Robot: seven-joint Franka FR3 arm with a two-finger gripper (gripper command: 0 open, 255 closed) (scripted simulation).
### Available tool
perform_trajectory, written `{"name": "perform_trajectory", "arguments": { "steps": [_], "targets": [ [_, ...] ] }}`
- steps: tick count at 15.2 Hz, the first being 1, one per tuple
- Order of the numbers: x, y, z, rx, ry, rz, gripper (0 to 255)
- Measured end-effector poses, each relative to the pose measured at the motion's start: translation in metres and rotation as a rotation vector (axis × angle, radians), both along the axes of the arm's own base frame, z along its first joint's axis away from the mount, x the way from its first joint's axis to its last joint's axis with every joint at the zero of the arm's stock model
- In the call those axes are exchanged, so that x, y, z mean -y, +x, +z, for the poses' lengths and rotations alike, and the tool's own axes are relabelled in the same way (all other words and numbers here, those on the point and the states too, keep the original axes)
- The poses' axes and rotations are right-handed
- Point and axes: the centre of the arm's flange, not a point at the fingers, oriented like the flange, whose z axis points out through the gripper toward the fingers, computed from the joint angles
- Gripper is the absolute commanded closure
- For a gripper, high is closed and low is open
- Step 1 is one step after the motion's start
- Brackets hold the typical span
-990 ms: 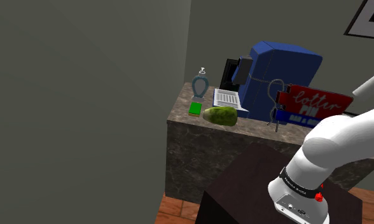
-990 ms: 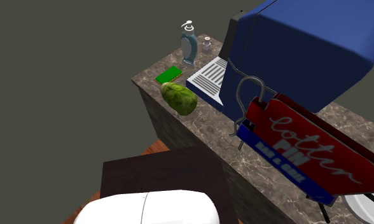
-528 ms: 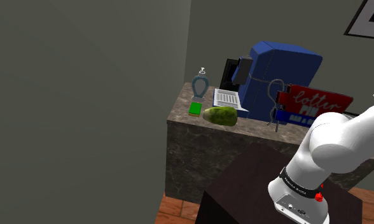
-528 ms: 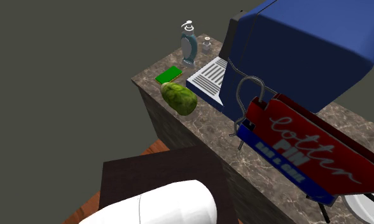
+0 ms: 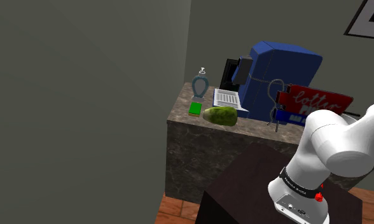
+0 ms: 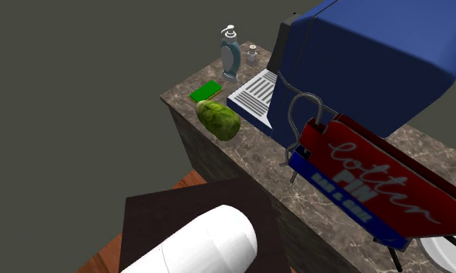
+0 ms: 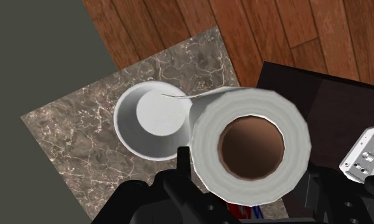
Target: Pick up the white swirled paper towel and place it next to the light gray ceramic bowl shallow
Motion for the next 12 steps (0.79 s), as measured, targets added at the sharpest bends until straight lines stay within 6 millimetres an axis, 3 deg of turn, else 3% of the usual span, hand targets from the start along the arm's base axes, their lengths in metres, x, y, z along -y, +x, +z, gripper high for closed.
{"name": "perform_trajectory", "arguments": {
  "steps": [12],
  "targets": [
    [-0.001, -0.001, -0.063, -0.001, 0.000, 0.000, 255]
  ]
}}
